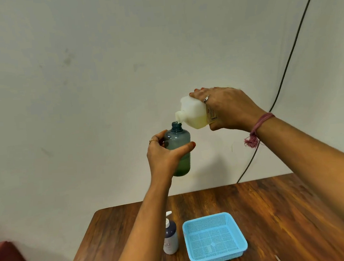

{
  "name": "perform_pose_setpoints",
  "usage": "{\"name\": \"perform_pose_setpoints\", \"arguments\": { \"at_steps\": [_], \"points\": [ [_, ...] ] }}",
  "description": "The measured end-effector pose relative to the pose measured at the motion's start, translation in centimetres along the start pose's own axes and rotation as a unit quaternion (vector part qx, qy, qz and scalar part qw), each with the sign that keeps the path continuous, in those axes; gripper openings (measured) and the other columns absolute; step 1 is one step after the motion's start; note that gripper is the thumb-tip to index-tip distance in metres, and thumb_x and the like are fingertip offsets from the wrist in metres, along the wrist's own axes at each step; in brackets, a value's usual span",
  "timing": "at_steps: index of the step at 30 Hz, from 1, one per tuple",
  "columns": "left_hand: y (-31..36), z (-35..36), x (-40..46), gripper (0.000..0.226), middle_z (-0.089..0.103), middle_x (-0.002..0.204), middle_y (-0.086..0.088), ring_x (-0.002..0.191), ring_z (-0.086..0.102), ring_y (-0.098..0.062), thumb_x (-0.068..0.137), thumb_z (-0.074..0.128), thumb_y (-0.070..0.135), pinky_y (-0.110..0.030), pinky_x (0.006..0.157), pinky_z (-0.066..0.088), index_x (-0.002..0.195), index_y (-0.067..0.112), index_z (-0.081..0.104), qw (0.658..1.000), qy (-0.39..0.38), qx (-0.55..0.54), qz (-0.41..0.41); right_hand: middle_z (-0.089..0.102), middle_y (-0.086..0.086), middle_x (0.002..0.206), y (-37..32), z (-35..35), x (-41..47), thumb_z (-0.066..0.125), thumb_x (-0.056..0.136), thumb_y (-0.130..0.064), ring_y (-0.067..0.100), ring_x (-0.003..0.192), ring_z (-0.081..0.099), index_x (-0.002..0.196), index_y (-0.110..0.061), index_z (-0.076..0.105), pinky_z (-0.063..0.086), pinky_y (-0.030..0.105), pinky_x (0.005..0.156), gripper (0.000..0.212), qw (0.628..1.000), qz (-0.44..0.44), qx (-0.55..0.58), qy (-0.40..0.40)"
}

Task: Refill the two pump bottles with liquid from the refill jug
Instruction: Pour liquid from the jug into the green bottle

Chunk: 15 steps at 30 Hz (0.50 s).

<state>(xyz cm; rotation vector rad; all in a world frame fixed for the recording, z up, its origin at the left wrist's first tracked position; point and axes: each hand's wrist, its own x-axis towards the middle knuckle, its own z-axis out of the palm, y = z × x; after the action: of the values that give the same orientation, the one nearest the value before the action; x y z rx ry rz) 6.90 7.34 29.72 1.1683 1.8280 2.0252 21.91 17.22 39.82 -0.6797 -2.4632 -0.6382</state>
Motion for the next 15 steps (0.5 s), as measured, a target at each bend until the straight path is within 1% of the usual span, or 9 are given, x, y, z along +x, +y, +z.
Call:
{"name": "perform_pose_setpoints", "arguments": {
  "at_steps": [10,15],
  "points": [
    [0.25,0.03,-0.11,0.085,0.056,0.123,0.001,0.109,0.055,-0.016,0.055,0.091,0.025,-0.025,0.084,0.051,0.129,0.017,0.049,1.0,-0.001,-0.002,0.0,0.038,-0.002,0.149,0.08,-0.27,-0.1,0.079,0.069,-0.025,0.019,0.133,0.042,0.146,-0.023,0.028,0.039,0.033,0.101,0.093,1.0,0.002,-0.007,0.001],
    [0.23,0.04,-0.15,0.086,0.056,0.123,0.0,0.109,0.054,-0.017,0.055,0.091,0.026,-0.023,0.081,0.049,0.129,0.017,0.048,1.0,-0.002,-0.003,0.002,0.039,-0.001,0.149,0.18,-0.14,-0.07,0.08,0.068,-0.024,0.02,0.131,0.044,0.146,-0.023,0.03,0.04,0.033,0.101,0.093,1.0,0.004,-0.004,0.003]
  ]
}}
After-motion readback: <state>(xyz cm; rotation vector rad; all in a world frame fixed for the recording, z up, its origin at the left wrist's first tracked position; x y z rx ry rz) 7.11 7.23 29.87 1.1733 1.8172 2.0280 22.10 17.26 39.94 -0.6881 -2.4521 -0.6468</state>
